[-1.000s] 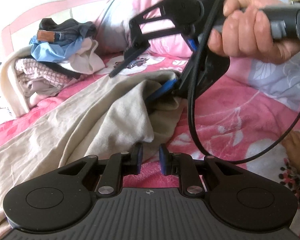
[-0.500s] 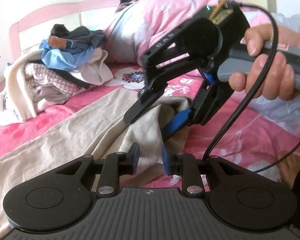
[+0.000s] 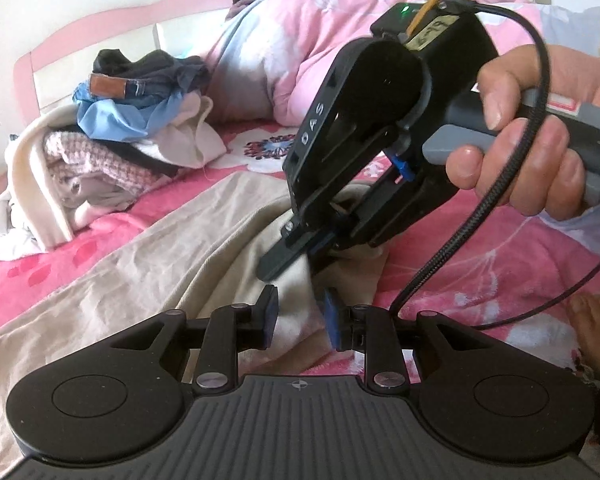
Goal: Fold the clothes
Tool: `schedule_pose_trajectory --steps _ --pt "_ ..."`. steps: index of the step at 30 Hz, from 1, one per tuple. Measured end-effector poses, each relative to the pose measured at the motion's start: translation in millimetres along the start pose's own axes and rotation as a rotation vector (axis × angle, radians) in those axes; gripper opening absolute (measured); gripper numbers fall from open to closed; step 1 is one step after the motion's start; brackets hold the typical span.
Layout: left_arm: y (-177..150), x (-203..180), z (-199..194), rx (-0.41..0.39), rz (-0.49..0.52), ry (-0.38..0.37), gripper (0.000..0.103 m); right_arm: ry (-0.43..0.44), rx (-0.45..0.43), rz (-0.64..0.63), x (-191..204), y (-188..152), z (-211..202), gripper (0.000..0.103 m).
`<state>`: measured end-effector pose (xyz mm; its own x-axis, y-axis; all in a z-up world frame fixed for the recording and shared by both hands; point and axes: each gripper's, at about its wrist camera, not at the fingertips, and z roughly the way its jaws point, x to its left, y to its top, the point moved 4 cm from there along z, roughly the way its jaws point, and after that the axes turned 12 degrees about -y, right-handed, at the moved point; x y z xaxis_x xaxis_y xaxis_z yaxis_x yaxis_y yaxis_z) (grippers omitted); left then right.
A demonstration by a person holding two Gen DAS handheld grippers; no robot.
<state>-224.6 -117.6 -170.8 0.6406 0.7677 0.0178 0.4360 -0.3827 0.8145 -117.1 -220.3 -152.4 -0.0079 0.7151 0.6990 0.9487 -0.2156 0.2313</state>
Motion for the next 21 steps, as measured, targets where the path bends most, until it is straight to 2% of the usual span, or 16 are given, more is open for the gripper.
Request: schedule_pose_trajectory --steps 2,7,9,10,11,12,13,16,21 --pt "1 0 0 -0.005 0.013 0.008 0.036 0.023 -0.029 -0.107 5 -2 -3 0.004" --pt "-1 -2 3 0.003 0.032 0.009 0.036 0.085 -0.013 -0.021 -21 -4 1 0.004" --pt "-3 -4 4 0.010 0.041 0.007 0.036 0.094 0.000 -0.006 -24 -6 -1 0.007" --pt "-3 -4 4 0.012 0.047 0.006 0.036 0.090 0.012 0.030 -28 -5 -4 0.014" --pt "-3 -5 5 0.014 0.050 0.006 0.036 0.088 0.025 0.073 -32 -4 -7 0.035" --pt "-3 -5 5 0.017 0.050 0.006 0.036 0.089 0.033 0.120 -38 -3 -11 0.046" --pt "-3 -5 5 0.017 0.049 0.006 0.036 0.086 0.029 0.170 -45 -2 -17 0.051" --pt "-1 -5 5 0.007 0.044 0.006 0.036 0.076 0.031 0.296 -64 -1 -31 0.056" --pt "5 -6 11 0.001 0.068 0.003 0.036 0.063 0.022 0.507 -90 -5 -46 0.056"
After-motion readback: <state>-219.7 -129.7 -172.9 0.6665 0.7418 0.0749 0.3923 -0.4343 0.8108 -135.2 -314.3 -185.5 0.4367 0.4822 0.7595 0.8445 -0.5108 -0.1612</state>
